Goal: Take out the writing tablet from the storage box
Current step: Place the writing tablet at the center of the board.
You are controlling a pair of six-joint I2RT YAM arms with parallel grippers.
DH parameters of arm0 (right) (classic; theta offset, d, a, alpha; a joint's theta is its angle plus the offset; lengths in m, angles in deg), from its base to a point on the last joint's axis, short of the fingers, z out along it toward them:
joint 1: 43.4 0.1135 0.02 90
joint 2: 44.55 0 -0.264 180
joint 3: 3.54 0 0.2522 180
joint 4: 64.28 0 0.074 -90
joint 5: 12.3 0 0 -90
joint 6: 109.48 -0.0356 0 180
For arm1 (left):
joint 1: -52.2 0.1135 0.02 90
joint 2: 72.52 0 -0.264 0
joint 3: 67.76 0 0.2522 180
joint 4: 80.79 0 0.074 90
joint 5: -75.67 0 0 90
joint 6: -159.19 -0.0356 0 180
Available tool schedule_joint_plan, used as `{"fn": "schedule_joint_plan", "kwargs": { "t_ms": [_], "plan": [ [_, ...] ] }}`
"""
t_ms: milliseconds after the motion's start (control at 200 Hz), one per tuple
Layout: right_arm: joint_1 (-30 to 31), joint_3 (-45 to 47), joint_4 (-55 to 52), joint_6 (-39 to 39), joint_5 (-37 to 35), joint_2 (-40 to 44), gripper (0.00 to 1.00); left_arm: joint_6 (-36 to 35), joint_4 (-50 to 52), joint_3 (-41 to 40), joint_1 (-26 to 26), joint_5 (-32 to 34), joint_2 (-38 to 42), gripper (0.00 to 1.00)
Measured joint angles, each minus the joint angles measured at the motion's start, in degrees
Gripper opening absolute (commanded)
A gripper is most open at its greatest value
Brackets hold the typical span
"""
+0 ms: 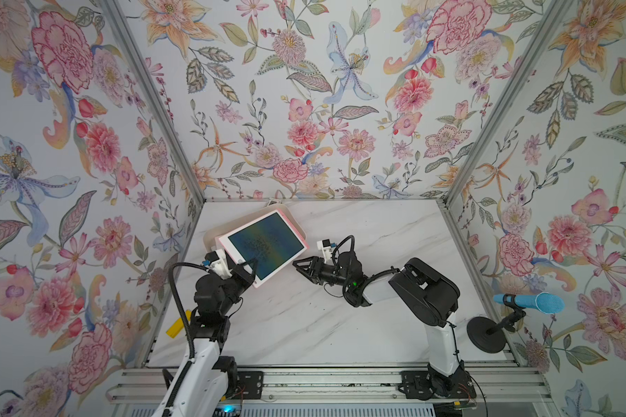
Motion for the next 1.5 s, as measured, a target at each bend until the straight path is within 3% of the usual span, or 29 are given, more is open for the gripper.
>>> {"fn": "schedule_joint_plan", "kwargs": {
  "t_ms": [961,1496],
  "plan": [
    [0.2,-5.9,0.0,-1.2,-1.2,-3.3,0.43,1.8,-5.7,-3.0,-3.0,2.4,-1.0,0.00],
    [-0.7,-5.9,3.3,-4.1,-1.7,-5.3,0.37,4.1,-10.2,-5.9,-7.9,6.9,-2.6,0.00]
  ]
}}
